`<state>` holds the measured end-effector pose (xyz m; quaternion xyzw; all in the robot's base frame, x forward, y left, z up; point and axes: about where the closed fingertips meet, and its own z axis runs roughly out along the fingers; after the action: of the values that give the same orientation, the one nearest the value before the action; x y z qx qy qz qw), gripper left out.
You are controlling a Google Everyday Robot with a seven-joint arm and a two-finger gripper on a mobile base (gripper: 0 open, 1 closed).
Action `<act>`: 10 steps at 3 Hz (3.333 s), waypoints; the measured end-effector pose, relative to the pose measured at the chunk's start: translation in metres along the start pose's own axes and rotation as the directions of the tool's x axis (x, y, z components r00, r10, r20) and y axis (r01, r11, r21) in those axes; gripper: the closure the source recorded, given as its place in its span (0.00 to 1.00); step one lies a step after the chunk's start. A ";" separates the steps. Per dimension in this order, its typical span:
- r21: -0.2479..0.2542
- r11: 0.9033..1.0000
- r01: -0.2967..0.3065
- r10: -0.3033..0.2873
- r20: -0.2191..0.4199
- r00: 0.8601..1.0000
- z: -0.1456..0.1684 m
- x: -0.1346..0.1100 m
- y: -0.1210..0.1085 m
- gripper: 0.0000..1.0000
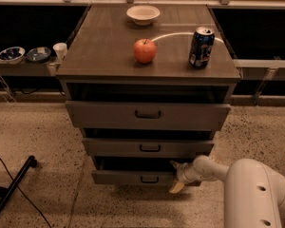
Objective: Open bottom drawer
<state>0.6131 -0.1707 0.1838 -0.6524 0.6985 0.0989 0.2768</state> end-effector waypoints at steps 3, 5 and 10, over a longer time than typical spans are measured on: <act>-0.084 0.996 0.008 -0.009 -0.017 1.000 0.002 0.000 0.028 0.42; -0.177 0.984 0.027 -0.025 0.015 1.000 -0.014 -0.009 0.076 0.40; -0.184 0.982 0.043 -0.027 0.086 0.996 -0.069 -0.045 0.095 0.75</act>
Offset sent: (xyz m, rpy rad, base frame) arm -0.0190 0.0031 -0.0109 -0.0318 0.0724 0.0393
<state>0.5037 -0.1541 0.2430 -0.6829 0.6626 0.1856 0.2453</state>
